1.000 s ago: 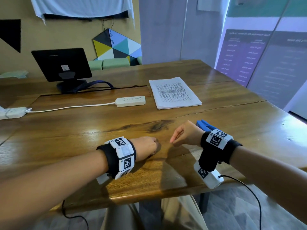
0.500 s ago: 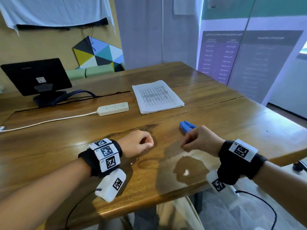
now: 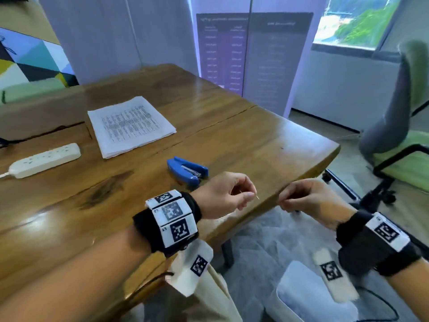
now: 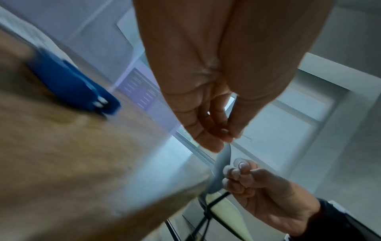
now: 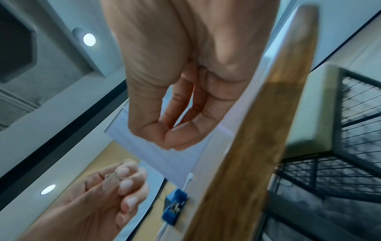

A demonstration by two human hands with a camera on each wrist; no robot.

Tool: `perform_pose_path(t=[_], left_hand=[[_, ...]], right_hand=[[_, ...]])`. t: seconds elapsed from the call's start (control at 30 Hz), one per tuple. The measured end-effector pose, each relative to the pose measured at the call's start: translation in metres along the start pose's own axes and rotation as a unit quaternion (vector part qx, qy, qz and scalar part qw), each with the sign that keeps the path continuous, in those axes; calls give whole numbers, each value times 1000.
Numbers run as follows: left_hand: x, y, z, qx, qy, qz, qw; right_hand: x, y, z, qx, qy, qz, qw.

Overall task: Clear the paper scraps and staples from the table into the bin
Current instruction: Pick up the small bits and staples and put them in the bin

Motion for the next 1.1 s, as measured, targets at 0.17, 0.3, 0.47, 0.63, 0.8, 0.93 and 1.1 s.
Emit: perform_pose_path(t=[0.17, 0.3, 0.47, 0.63, 0.8, 0.93, 1.1], left_hand=[[63, -15, -71, 28, 60, -21, 998], [100, -10, -130, 37, 107, -11, 993], [130, 27, -199, 64, 173, 51, 981], [149, 68, -247, 61, 180, 130, 973], [158, 91, -285, 56, 192, 172, 964], [162, 100, -309, 51, 220, 181, 957], [169, 109, -320, 70, 231, 181, 953]], right_hand=[[-40, -64, 54, 18, -69, -58, 996], [-62, -129, 83, 16, -103, -126, 987], [-86, -232, 110, 5, -157, -247, 956], [-110, -303, 123, -9, -186, -338, 922], [-124, -325, 126, -37, -181, -382, 906], [-127, -335, 129, -52, -186, -393, 899], [-129, -344, 125, -56, -168, -400, 899]])
Point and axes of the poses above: each hand's wrist, its own x-axis towards the middle knuckle, its own z-axis out of the back of the hand, y = z × x, the point moved 10 cm from there along x, towards the middle knuckle, and after that the axes turned 6 degrees about y, right-handed, at the moved point
